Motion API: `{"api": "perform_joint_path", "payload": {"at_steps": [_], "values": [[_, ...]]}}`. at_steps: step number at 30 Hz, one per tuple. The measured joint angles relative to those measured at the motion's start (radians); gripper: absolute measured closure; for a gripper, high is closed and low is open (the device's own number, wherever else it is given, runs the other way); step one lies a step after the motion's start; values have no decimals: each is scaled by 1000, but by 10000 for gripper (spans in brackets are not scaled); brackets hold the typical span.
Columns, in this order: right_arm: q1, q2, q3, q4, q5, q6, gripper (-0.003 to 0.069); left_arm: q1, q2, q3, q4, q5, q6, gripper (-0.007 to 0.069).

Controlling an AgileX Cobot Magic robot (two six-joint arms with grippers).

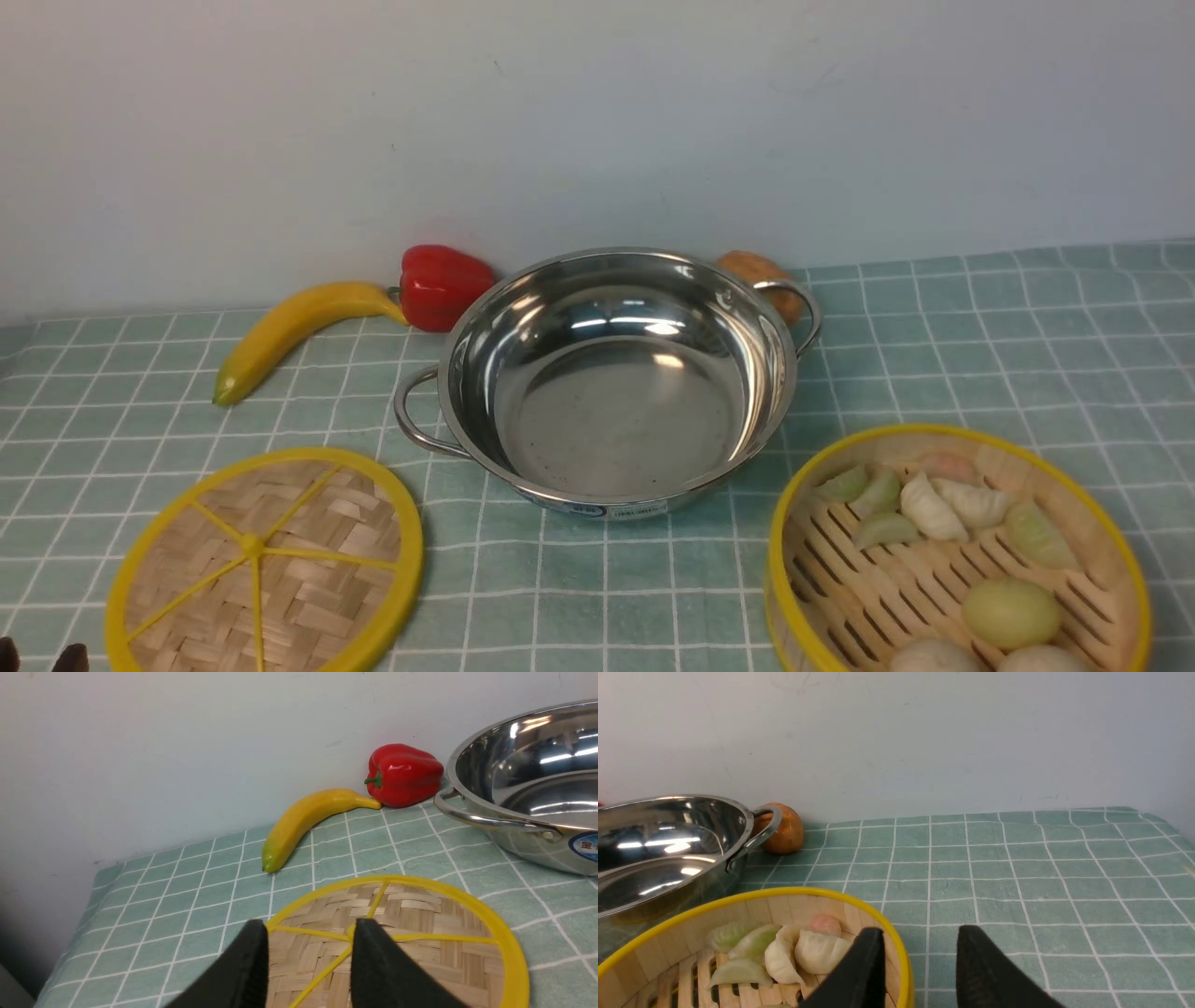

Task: Place the steamer in the pot on the blue tablecloth, and put the lid on the steamer.
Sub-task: 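Reach for and grasp the rim of the bamboo steamer holding the buns with the right gripper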

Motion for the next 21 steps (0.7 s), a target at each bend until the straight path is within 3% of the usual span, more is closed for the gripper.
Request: {"api": "perform_joint_path", "payload": {"at_steps": [12, 16, 20, 21], "values": [[0, 0, 0, 4, 0, 1, 419, 0, 0, 0, -13, -5, -5, 382], [0, 0, 0, 115, -52, 59, 419, 0, 0, 0, -190, -35, -115, 382], [0, 0, 0, 385, -191, 186, 419, 0, 0, 0, -535, -45, -298, 382], [0, 0, 0, 408, -197, 194, 419, 0, 0, 0, -548, -46, -308, 382]]}}
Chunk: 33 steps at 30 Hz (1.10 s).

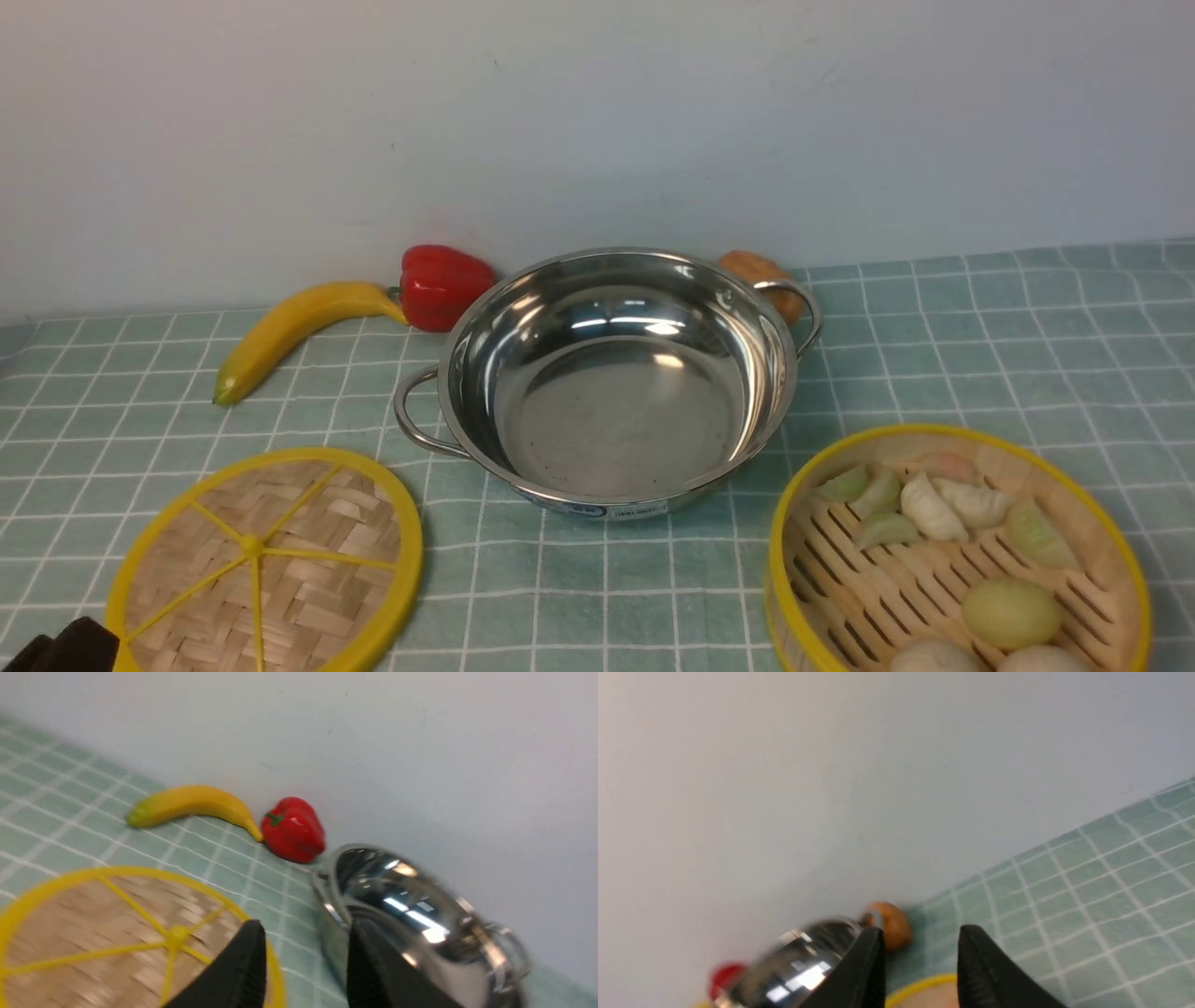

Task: Place the steamer in the pot on the blue tablecloth, and put the lid on the steamer.
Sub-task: 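Reach for and grasp the rim of the bamboo steamer holding the buns with the right gripper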

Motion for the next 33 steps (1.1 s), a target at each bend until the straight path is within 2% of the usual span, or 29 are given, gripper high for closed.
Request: {"api": "perform_joint_path", "payload": {"at_steps": [3, 5, 11, 14, 15, 17, 19, 21, 23, 25, 26, 29, 33], "values": [[0, 0, 0, 129, -67, 37, 419, 0, 0, 0, -148, -1, -34, 382], [0, 0, 0, 170, -108, 38, 419, 0, 0, 0, -192, -2, -35, 382], [0, 0, 0, 196, -189, 44, 419, 0, 0, 0, -225, -46, -38, 382], [0, 0, 0, 207, -401, 127, 419, 0, 0, -1, -278, -191, -83, 382], [0, 0, 0, 207, -419, 133, 419, 0, 0, -1, -278, -191, -83, 382], [0, 0, -15, 199, -629, 183, 419, 0, 0, -39, -325, -334, -150, 382], [0, 3, -79, 151, -772, 172, 419, 0, -1, -106, -326, -479, -189, 382], [0, 27, -159, 68, -800, 124, 419, 0, -2, -163, -264, -584, -184, 382], [0, 71, -255, -57, -746, 70, 419, 0, 5, -219, -172, -644, -136, 382], [0, 139, -360, -228, -617, 39, 419, 0, 36, -271, -47, -637, -64, 382], [0, 189, -444, -327, -498, 44, 419, 0, 68, -319, 42, -569, -14, 382], [0, 320, -589, -474, -151, 114, 419, 0, 165, -406, 154, -329, 37, 393], [0, 505, -777, -490, 370, 180, 419, 0, 360, -499, 256, 51, 56, 431]]}}
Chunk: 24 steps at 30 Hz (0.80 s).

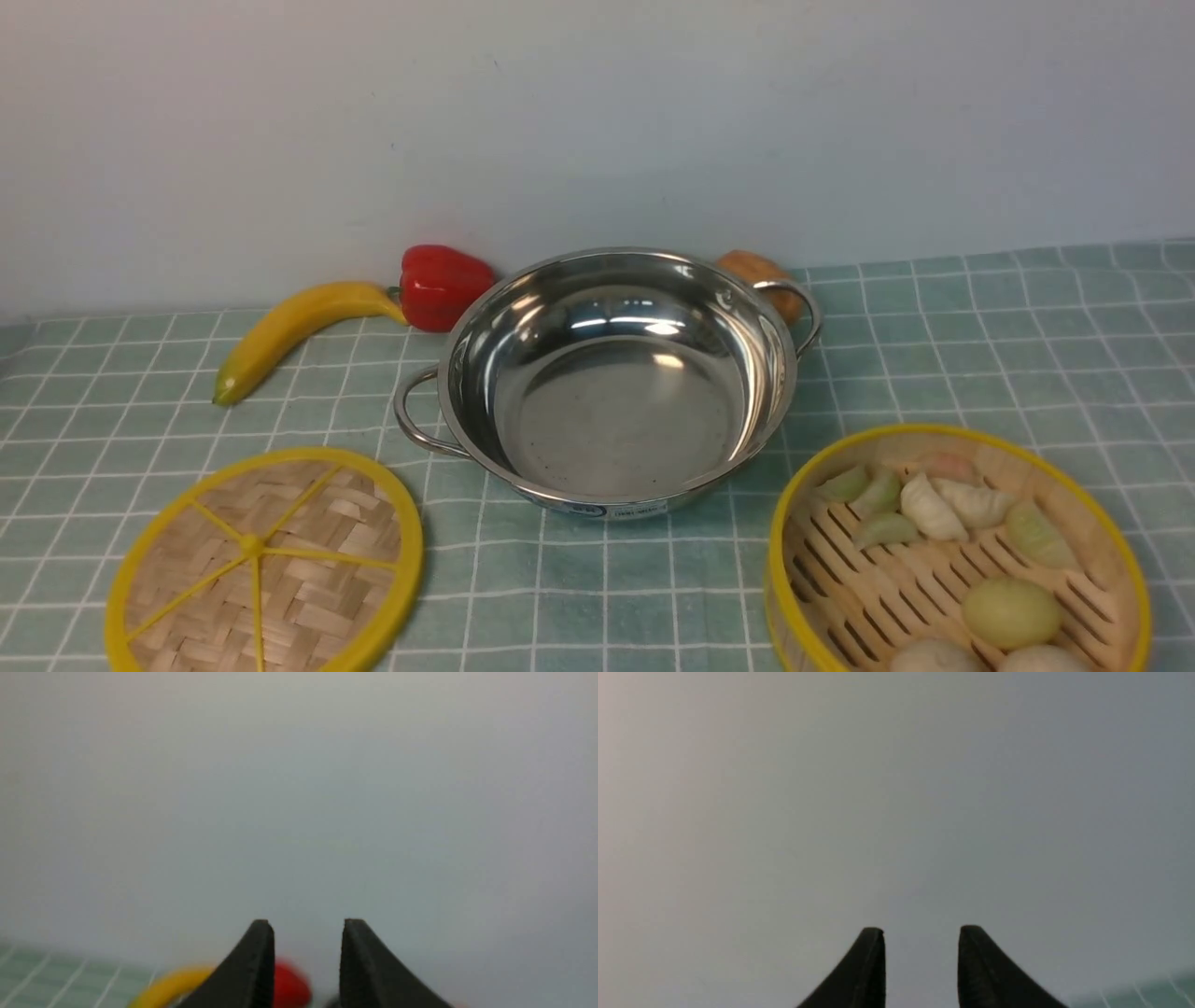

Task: Place the steamer in the pot on the blue tablecloth, and put the lid on the steamer.
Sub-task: 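Reach for and grasp the rim of the bamboo steamer holding the buns with the right gripper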

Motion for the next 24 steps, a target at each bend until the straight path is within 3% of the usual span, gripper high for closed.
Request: {"api": "perform_joint_path", "payload": {"at_steps": [1, 4, 8, 9, 15, 24], "values": [[0, 56, -38, 15, 145, -13, 419, 0, 86, -24, 36, 118, 1, 444], [0, 162, -115, 79, 401, -106, 419, 0, 200, -61, 88, 284, 2, 462], [0, 287, -159, 182, 593, -296, 419, 0, 355, -114, 145, 484, 3, 477], [0, 358, -161, 257, 678, -380, 419, 0, 425, -133, 160, 549, 4, 477], [0, 524, -139, 372, 720, -454, 419, 0, 575, -144, 175, 611, 4, 476], [0, 732, -16, 358, 468, -457, 419, 0, 676, -144, 193, 618, 4, 461]]}}
